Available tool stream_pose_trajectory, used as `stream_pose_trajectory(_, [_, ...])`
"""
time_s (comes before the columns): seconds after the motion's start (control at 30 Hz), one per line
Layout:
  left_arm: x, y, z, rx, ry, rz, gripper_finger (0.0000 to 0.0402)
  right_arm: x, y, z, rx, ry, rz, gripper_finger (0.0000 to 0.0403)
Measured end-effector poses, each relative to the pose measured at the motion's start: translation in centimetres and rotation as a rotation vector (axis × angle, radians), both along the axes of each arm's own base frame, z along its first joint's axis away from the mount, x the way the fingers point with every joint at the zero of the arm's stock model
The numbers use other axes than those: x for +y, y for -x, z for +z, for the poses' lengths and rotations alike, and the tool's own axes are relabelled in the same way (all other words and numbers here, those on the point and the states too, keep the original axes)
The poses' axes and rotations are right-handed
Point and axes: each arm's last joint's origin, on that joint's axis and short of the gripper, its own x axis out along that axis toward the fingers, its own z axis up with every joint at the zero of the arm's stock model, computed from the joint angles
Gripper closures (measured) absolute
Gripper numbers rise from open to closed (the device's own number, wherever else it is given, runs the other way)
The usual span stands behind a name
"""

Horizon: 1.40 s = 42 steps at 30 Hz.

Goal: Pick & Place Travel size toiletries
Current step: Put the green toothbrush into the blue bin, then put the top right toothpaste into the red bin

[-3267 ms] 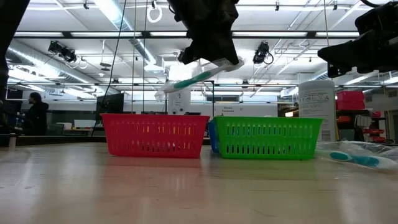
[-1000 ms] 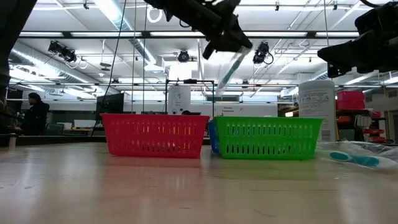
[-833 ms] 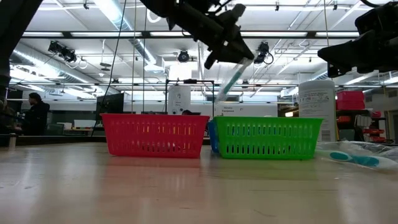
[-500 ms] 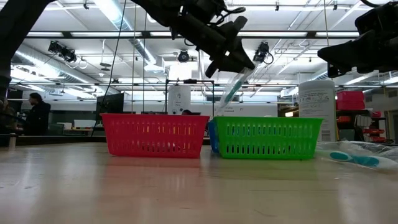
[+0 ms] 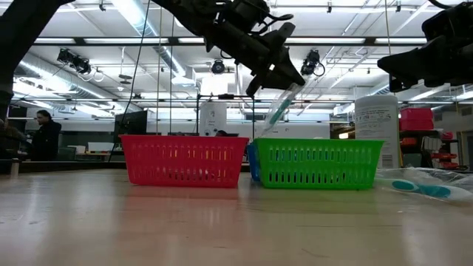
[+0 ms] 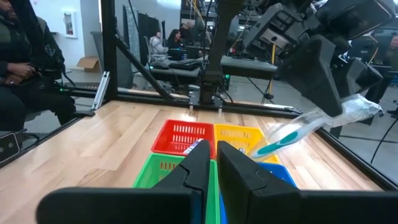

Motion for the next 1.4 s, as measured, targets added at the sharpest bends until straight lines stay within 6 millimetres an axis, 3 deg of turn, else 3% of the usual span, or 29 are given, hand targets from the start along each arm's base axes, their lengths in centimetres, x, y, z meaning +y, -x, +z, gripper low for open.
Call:
stream_pose_trajectory(0.23, [-0.1,0.1,-0.3,0.001,0.005,0.002,0.0301,0.0,0.0,0.0,0.000,0.000,0.000,0.0362])
stream_pose_trajectory(0.53, [-0.3,0.7,-2.9,0.044,0.019,0.019,0.0301,0.0,0.0,0.0,0.000,0.000,0.000,0.0361])
stream_pose_trajectory(0.97, [-0.3,0.7,-3.0,0.045,0.015,0.016,0.0298,0.0,0.0,0.0,0.000,0.000,0.000,0.0363])
stream_pose_trajectory(1.4, [-0.4,0.8,-3.1,0.049,0.044,-0.003,0.0236,0.0,0.0,0.0,0.000,0.000,0.000,0.0362])
